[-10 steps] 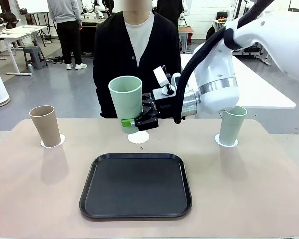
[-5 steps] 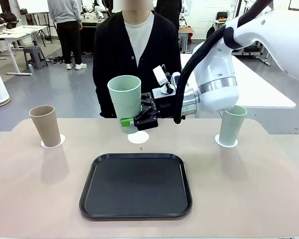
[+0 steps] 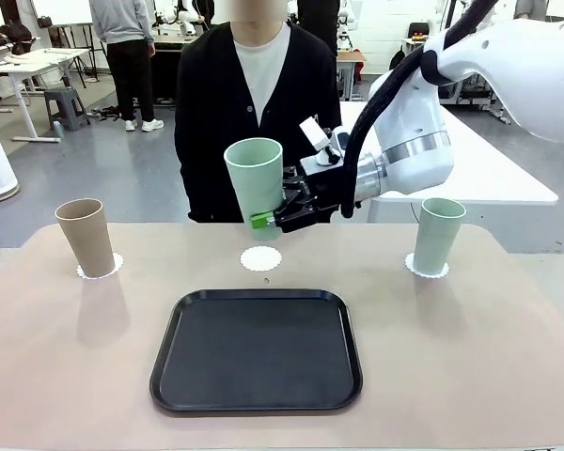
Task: Place coasters on the table and set cups on them.
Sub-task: Take one Reusable plastic cup from the Flat Tray and place it on a coaster set by the human.
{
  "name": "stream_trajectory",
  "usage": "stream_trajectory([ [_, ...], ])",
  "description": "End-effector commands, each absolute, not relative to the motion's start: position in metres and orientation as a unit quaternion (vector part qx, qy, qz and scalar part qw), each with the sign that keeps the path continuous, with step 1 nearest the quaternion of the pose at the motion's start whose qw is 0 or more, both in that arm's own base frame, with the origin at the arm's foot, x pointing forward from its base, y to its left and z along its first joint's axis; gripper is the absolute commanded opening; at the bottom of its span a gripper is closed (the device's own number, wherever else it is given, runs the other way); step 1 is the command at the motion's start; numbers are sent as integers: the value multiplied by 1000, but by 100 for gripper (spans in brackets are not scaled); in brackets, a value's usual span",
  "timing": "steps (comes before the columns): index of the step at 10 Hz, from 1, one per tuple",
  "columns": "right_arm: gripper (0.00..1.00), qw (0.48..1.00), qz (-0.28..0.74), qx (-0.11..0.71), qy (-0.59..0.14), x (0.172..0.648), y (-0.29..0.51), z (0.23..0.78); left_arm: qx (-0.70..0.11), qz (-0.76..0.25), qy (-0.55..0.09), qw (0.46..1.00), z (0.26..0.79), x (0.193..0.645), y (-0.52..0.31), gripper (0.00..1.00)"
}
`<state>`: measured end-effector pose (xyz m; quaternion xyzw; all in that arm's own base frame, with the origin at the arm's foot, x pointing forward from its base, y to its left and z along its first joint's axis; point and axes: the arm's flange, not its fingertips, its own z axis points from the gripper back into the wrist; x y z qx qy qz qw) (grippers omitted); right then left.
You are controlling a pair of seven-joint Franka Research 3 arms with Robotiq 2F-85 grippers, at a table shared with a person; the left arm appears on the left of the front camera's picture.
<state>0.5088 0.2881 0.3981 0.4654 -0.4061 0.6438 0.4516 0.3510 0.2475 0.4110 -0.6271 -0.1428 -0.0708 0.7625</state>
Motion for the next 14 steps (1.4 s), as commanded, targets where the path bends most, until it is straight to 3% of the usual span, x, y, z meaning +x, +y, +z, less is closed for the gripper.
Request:
stream_trajectory([
  [1, 81, 434, 652, 501, -369, 552, 291, 406, -626, -71, -147, 763, 413, 350, 248, 100],
  [6, 81, 460, 599, 532, -383, 637, 279, 404, -626, -71, -147, 763, 413, 350, 248, 100],
  [9, 81, 478, 624, 496, -369, 636, 286, 402, -626, -71, -147, 763, 413, 350, 248, 100],
  [13, 81, 462, 612, 514, -385, 636, 278, 397, -626, -71, -147, 763, 413, 350, 248, 100],
  [14, 81, 418, 638, 526, -377, 645, 284, 390, -626, -71, -147, 763, 413, 350, 248, 100],
])
